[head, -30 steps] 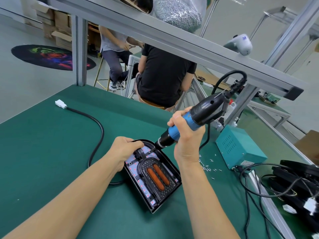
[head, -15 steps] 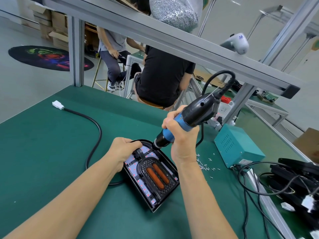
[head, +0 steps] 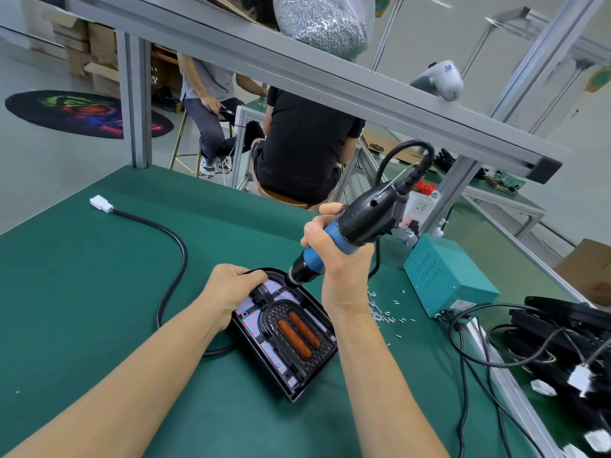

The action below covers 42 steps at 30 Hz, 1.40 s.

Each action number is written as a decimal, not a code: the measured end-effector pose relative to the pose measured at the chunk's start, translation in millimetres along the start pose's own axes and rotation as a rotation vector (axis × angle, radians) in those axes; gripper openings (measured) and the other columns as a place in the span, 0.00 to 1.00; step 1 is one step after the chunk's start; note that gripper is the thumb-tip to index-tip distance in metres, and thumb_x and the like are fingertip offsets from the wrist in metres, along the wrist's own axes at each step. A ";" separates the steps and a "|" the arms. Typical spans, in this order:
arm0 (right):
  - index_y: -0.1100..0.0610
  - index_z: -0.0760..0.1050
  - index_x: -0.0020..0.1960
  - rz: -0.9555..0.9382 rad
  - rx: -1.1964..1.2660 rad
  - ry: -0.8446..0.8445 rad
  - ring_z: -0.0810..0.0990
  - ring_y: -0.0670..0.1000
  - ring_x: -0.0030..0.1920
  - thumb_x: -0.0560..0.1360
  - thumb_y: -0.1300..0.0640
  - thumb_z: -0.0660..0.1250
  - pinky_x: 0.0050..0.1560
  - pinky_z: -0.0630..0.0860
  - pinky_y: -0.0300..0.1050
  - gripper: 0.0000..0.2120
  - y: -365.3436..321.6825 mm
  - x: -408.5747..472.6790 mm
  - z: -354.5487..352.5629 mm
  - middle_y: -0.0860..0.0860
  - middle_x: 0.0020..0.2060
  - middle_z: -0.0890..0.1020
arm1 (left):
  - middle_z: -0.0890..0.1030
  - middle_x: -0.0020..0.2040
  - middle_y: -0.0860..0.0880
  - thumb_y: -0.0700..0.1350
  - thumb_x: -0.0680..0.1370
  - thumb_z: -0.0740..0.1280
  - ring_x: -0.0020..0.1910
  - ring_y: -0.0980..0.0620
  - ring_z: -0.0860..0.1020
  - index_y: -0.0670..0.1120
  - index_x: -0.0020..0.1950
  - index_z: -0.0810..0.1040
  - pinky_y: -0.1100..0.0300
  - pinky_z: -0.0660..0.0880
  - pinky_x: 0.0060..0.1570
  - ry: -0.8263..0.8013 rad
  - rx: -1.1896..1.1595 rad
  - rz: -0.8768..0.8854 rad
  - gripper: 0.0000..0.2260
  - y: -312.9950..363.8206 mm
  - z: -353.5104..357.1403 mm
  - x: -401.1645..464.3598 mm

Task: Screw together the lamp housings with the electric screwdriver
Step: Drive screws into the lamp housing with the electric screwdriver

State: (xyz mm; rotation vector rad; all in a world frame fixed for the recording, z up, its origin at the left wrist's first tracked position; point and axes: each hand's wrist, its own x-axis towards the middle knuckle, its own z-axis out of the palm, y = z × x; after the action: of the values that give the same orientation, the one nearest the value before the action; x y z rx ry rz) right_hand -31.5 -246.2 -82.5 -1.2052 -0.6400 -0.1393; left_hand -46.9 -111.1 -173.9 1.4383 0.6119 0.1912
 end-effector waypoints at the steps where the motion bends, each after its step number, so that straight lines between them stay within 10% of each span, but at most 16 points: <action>1: 0.53 0.75 0.39 0.007 -0.012 -0.017 0.69 0.53 0.31 0.66 0.68 0.68 0.36 0.72 0.40 0.10 -0.9 0.5 -0.2 0.49 0.30 0.74 | 0.75 0.36 0.42 0.40 0.72 0.70 0.36 0.47 0.68 0.29 0.44 0.79 0.56 0.66 0.39 -0.005 0.002 0.002 0.12 -0.2 0.2 0.5; 8: 0.55 0.72 0.32 0.020 -0.153 -0.252 0.68 0.53 0.30 0.64 0.69 0.67 0.34 0.69 0.44 0.10 -11.6 -0.1 4.0 0.53 0.30 0.72 | 0.69 0.38 0.45 0.43 0.70 0.73 0.38 0.50 0.63 0.43 0.40 0.78 0.58 0.58 0.33 -0.082 0.189 0.052 0.06 8.2 5.9 -2.3; 20: 0.54 0.75 0.45 -0.067 0.155 0.390 0.74 0.52 0.33 0.65 0.67 0.67 0.41 0.72 0.44 0.12 -22.3 -1.9 -14.3 0.52 0.30 0.76 | 0.80 0.27 0.48 0.41 0.73 0.70 0.25 0.52 0.74 0.38 0.38 0.83 0.66 0.71 0.27 -0.042 0.119 -0.008 0.07 4.9 -2.4 -6.6; 35: 0.50 0.71 0.46 -0.238 0.302 0.755 0.71 0.43 0.29 0.71 0.66 0.60 0.40 0.72 0.36 0.12 -81.1 -76.6 -106.2 0.43 0.28 0.72 | 0.83 0.44 0.47 0.44 0.74 0.64 0.49 0.42 0.77 0.49 0.40 0.81 0.53 0.74 0.48 0.237 0.712 0.237 0.07 3.8 -39.0 -16.5; 38: 0.50 0.72 0.46 -0.233 0.277 0.778 0.72 0.43 0.29 0.71 0.66 0.60 0.40 0.73 0.35 0.12 -78.2 -85.6 -116.2 0.43 0.28 0.73 | 0.79 0.57 0.44 0.47 0.75 0.67 0.58 0.39 0.73 0.47 0.55 0.81 0.48 0.68 0.56 0.334 0.957 0.420 0.10 18.5 -24.2 -26.0; 42: 0.50 0.73 0.46 -0.236 0.250 0.793 0.72 0.44 0.29 0.70 0.67 0.61 0.39 0.74 0.36 0.13 -78.0 -88.8 -121.4 0.44 0.28 0.72 | 0.82 0.51 0.48 0.47 0.75 0.64 0.55 0.43 0.74 0.50 0.50 0.83 0.51 0.70 0.55 0.134 0.963 0.844 0.09 48.1 38.3 -51.4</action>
State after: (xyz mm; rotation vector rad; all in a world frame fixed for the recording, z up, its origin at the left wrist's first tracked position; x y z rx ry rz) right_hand -90.7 -404.8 -90.3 -0.7371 -0.0886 -0.6780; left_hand -59.3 -161.7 -113.0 2.5883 0.1337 0.7266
